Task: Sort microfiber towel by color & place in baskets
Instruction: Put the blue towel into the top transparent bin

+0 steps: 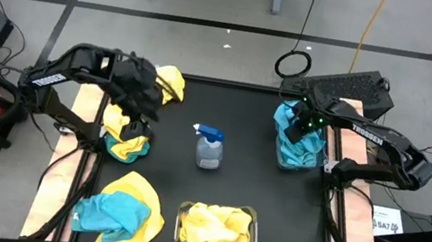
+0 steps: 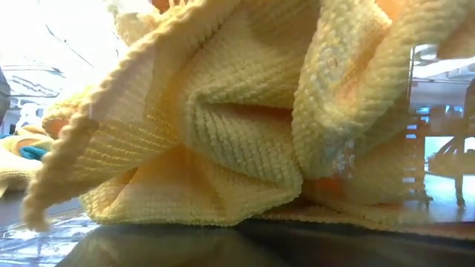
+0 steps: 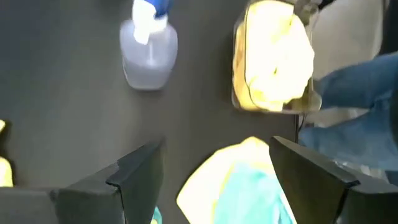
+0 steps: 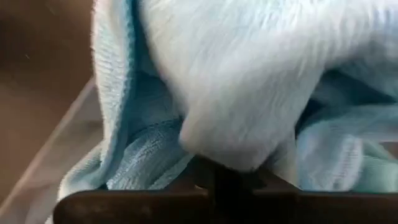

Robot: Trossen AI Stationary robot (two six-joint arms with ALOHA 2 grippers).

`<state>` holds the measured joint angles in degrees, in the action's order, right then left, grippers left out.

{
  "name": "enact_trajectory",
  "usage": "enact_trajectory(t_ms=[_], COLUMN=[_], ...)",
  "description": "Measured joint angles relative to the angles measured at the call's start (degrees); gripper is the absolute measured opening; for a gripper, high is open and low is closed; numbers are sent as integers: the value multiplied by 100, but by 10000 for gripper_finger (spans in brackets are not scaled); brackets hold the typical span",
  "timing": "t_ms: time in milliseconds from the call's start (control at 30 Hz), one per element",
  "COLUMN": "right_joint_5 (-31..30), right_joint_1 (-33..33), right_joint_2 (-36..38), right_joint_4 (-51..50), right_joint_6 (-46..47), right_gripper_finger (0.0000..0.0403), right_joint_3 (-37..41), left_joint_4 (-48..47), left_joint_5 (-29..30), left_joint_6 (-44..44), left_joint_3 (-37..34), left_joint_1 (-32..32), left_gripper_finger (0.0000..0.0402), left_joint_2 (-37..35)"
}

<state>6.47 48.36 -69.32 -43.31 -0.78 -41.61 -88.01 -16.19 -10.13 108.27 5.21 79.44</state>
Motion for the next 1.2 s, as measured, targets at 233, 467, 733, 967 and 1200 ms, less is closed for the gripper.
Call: enact_trajectory(t_ms=[233, 467, 733, 967, 1200], right_joint_5=[237, 594, 592, 663, 1516], right_joint_1=[1, -9, -9, -9, -9], right_joint_2=[-546, -164, 868, 1498, 1837], right_joint_4=[229, 90, -673, -1378, -1613], right_joint_6=[-222, -201, -319, -607, -806], right_gripper_finger=[7, 66, 173, 243, 262], right_joint_3=[5, 10, -580, -1627, -2843], left_joint_4=[-92, -194, 650, 2011, 3219], left_joint_5=[624, 718, 370, 208, 236], left_joint_6=[-687, -1344, -2004, -2929, -4050], left_joint_3=[-119, -1025, -2290, -3191, -4015], left_joint_1=[-864, -1596, -2413, -3169, -4076], left_gripper_finger=[287, 287, 287, 287, 287], left_joint_2=[0, 4, 7, 7, 19])
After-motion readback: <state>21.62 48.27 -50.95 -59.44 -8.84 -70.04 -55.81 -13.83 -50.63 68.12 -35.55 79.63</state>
